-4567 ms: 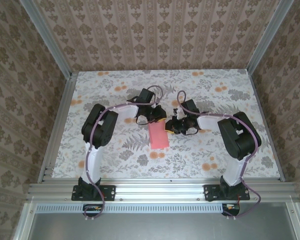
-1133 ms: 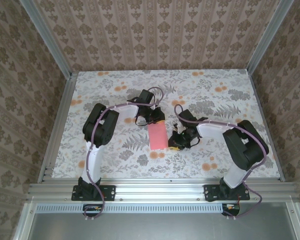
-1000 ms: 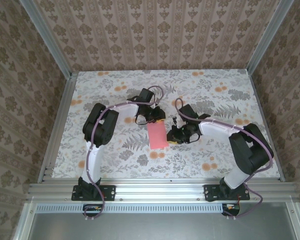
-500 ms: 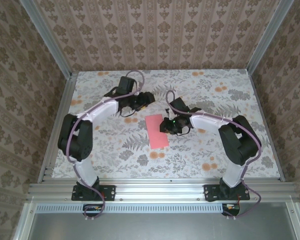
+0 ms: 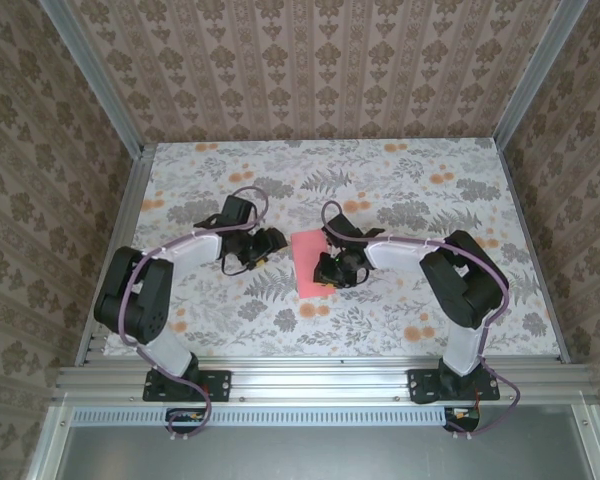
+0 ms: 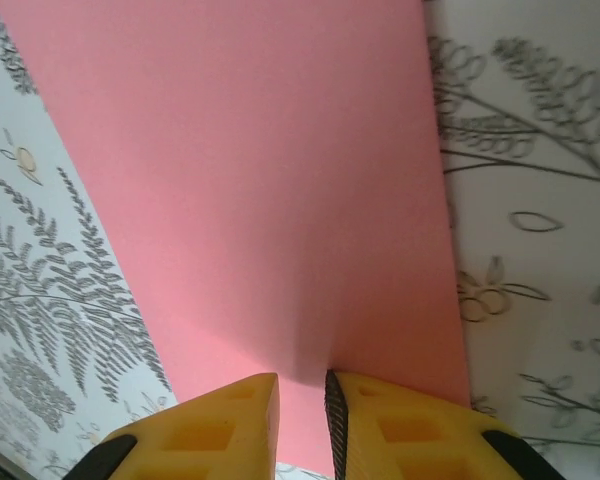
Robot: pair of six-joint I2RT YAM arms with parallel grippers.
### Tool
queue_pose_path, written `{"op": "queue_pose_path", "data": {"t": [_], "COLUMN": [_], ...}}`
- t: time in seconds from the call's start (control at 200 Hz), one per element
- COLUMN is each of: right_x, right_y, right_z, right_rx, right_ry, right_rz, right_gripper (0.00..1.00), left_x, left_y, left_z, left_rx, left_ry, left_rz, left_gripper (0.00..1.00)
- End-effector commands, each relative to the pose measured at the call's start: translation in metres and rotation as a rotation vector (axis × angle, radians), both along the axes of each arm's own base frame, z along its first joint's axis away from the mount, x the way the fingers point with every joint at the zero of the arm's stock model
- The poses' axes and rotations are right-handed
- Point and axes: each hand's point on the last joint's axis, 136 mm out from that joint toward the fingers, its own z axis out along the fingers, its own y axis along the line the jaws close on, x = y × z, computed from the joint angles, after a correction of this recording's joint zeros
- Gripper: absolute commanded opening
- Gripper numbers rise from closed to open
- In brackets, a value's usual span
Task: Fold a paper plane with a square sheet of paper (pick it up from the middle)
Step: Fold the square sheet of paper in half at the center of the table.
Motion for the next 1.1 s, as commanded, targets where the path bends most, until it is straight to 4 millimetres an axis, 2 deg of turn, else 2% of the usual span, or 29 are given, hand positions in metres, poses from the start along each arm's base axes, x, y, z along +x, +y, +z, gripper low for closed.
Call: {"op": "queue_pose_path", "data": {"t": [0.0, 0.105, 0.185, 0.285, 0.35, 0.455, 0.705, 0.835, 0.86, 1.095], "right_x": [-0.004, 0.007, 0.023, 0.042, 0.053, 0.066, 0.094, 0.096, 0.095, 0.084], "right_y": [0.014, 0.029, 0.034, 0.026, 0.015, 0.002, 0.006, -0.002, -0.004, -0.020], "right_z": [-0.010, 0.000, 0.021, 0.040, 0.041, 0.028, 0.009, -0.003, -0.006, -0.031], "right_rx": [0.026, 0.085, 0.110, 0.076, 0.015, -0.078, -0.109, -0.127, -0.131, -0.125], "right_ry": [0.072, 0.055, -0.014, -0.099, -0.138, -0.152, -0.144, -0.115, -0.106, 0.004], "right_rz": [-0.073, -0.080, -0.071, -0.050, -0.025, 0.025, 0.073, 0.049, 0.041, -0.062], "right_gripper": [0.23, 0.26, 0.29, 0.34, 0.37, 0.40, 0.40, 0.39, 0.39, 0.39], "left_x": [0.001, -0.003, -0.006, -0.010, -0.013, -0.019, -0.030, -0.035, -0.043, -0.064], "left_y": [0.008, 0.010, 0.009, 0.008, 0.007, 0.005, -0.006, -0.012, -0.022, -0.038], "left_z": [0.010, 0.009, 0.008, 0.008, 0.008, 0.005, 0.000, -0.002, -0.002, -0.011], "left_rx": [-0.009, -0.011, -0.021, -0.041, -0.055, -0.062, -0.108, -0.152, -0.161, -0.213], "left_ry": [-0.028, -0.027, -0.025, -0.028, -0.029, -0.019, 0.008, 0.031, 0.039, 0.122], "left_rz": [0.042, 0.043, 0.037, 0.028, 0.018, 0.003, -0.011, -0.018, -0.050, -0.085], "left_gripper": [0.67, 0.68, 0.68, 0.68, 0.69, 0.71, 0.74, 0.73, 0.73, 0.73]}}
